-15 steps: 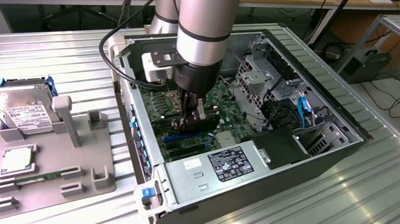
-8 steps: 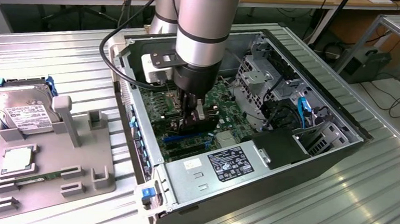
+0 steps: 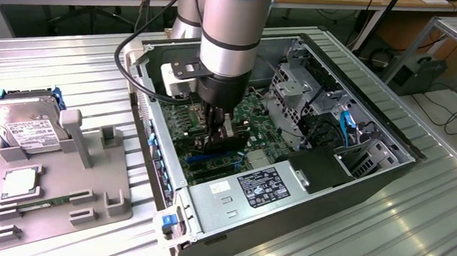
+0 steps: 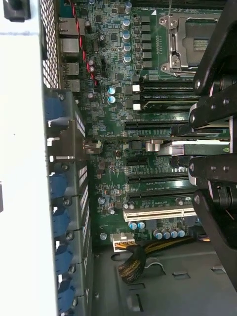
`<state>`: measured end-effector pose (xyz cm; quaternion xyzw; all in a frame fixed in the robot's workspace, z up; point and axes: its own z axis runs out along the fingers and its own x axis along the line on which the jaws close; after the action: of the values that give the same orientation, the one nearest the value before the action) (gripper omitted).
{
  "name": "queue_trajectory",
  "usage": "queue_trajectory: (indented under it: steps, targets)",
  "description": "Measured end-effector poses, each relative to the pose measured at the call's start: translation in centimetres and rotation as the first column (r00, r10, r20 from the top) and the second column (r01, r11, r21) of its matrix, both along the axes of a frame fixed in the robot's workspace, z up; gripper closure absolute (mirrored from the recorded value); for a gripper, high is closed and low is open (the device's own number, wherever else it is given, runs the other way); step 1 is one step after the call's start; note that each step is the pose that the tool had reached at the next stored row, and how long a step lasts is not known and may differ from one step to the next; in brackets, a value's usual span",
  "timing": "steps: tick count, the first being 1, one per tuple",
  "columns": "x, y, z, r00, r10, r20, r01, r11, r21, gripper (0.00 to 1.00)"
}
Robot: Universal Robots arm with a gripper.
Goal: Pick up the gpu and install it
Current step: 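Insert the gpu into the slot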
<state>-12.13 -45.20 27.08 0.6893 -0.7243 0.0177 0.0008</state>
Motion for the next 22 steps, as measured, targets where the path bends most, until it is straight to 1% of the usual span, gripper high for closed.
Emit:
queue_trajectory:
  steps: [2,4,16,19,22]
  targets:
    - [-0.02,0.06,-0.12,1.0000,0.002,0.0000,-0.002,1.0000,-0.0016,0.74]
    - [-0.03,0.11,-0.19,1.0000,0.006,0.0000,-0.006,1.0000,-0.0021,0.74]
    - [-0.10,0.13,-0.31,0.9992,0.039,0.0002,-0.039,0.9992,-0.0018,0.74]
    - [-0.10,0.13,-0.56,0.9992,0.039,0.0001,-0.039,0.9992,-0.0033,0.74]
    - [-0.10,0.12,-0.75,0.9992,0.039,-0.0006,-0.039,0.9992,-0.0063,0.74]
